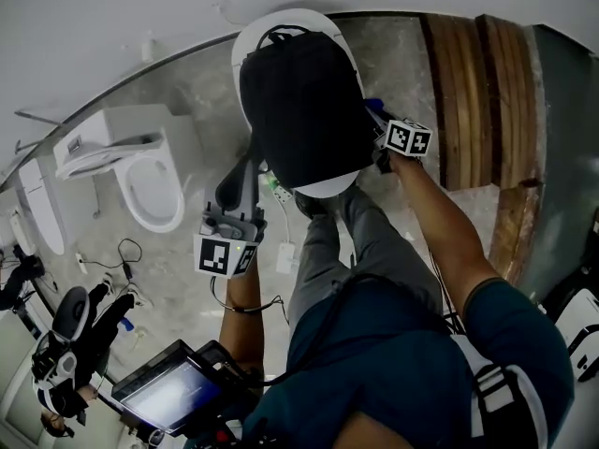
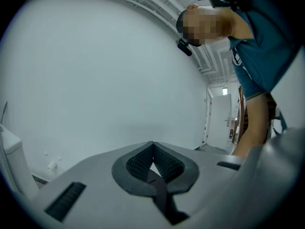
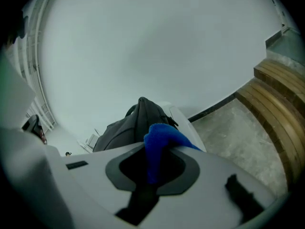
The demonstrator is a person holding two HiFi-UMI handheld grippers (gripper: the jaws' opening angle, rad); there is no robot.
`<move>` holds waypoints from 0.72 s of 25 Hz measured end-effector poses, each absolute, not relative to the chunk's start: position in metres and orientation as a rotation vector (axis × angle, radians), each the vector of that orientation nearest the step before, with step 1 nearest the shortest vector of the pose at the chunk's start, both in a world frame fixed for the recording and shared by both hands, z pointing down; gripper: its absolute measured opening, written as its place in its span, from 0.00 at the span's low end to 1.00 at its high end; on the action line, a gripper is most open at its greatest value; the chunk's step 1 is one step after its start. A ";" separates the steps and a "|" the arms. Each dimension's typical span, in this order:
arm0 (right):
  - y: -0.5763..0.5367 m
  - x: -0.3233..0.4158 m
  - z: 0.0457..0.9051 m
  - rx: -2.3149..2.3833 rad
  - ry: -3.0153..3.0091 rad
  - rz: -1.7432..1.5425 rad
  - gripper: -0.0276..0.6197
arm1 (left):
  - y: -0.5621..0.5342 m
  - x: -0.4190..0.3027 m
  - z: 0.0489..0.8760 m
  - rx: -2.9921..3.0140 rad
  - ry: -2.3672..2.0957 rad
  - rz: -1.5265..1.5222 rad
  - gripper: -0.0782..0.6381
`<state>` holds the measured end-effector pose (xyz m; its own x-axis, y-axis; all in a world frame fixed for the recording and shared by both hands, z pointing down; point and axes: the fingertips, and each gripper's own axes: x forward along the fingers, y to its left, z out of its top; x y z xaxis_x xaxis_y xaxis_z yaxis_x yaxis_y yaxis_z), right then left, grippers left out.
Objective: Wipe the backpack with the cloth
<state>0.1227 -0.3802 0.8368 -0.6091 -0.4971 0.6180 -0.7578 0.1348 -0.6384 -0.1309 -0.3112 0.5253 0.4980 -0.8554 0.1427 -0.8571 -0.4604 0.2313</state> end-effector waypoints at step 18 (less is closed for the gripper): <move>-0.559 -0.041 0.823 0.612 -2.069 0.216 0.12 | -0.298 -0.188 0.559 2.318 -1.604 -0.019 0.12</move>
